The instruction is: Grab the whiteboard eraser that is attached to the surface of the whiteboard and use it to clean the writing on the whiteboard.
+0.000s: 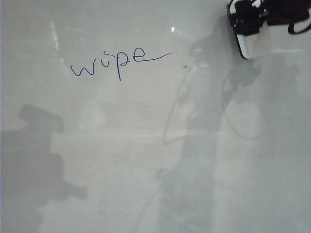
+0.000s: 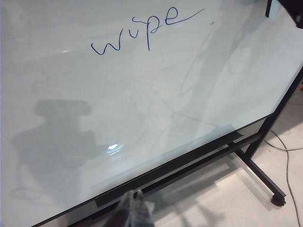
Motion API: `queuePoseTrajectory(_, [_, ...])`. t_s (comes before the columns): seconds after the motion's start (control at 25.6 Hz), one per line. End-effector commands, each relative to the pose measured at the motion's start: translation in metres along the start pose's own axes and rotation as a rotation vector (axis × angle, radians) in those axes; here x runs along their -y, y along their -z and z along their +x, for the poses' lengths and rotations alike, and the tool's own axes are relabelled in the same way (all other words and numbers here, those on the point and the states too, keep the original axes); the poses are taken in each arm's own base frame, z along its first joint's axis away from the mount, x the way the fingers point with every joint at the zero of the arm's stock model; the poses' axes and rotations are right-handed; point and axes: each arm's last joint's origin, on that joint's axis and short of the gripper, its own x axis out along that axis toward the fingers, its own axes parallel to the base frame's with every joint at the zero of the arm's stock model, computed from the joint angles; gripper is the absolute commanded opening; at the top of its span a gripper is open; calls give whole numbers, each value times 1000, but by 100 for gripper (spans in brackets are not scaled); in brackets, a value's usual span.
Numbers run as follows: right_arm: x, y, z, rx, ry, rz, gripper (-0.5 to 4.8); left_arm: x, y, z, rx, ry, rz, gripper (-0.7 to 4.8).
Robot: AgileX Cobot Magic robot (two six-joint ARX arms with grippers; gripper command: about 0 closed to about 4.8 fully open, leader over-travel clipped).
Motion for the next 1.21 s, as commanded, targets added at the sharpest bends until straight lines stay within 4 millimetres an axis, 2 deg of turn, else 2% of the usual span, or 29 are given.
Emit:
queuePoseTrajectory(0.04, [-20, -26, -20, 100, -72, -265, 207, 0, -1, 0, 13, 1, 11, -2])
queuePoseTrajectory(0.12, [-38, -42, -31, 132, -98, -444, 207, 0, -1, 0, 13, 1, 11, -2])
queuePoseTrajectory(0.23, [-55, -57, -39, 144, -145, -557, 207, 0, -1, 0, 12, 3, 11, -2])
queuePoseTrajectory(0.39, [-72, -73, -39, 160, -163, -568, 207, 0, -1, 0, 13, 7, 10, -2])
queuePoseTrajectory(0.43, [-79, -75, -32, 145, -163, -574, 207, 0, -1, 0, 13, 8, 10, -2])
queuePoseTrajectory(0.51, [-91, -73, -19, 107, -187, -597, 208, 0, -1, 0, 13, 8, 10, -2])
queuePoseTrajectory(0.59, [-100, -71, -14, 87, -214, -609, 208, 0, -1, 0, 13, 5, 10, -2])
queuePoseTrajectory(0.62, [-113, -71, -10, 79, -249, -625, 208, 0, -1, 0, 13, 6, 10, -2])
queuePoseTrajectory(0.9, [-157, -74, 8, 43, -349, -728, 207, 0, -1, 0, 12, 5, 10, -2])
queuePoseTrajectory(0.98, [-163, -73, 15, -1, -338, -752, 207, 0, -1, 0, 13, 7, 10, -2])
queuePoseTrajectory(1.01, [-168, -69, 21, -58, -278, -752, 207, 0, -1, 0, 12, 6, 10, -2])
queuePoseTrajectory(1.05, [-167, -63, 25, -113, -223, -693, 207, 0, -1, 0, 12, 5, 10, -2])
queuePoseTrajectory(1.21, [-161, -55, 26, -156, -189, -594, 206, 0, -1, 0, 12, 8, 9, -2])
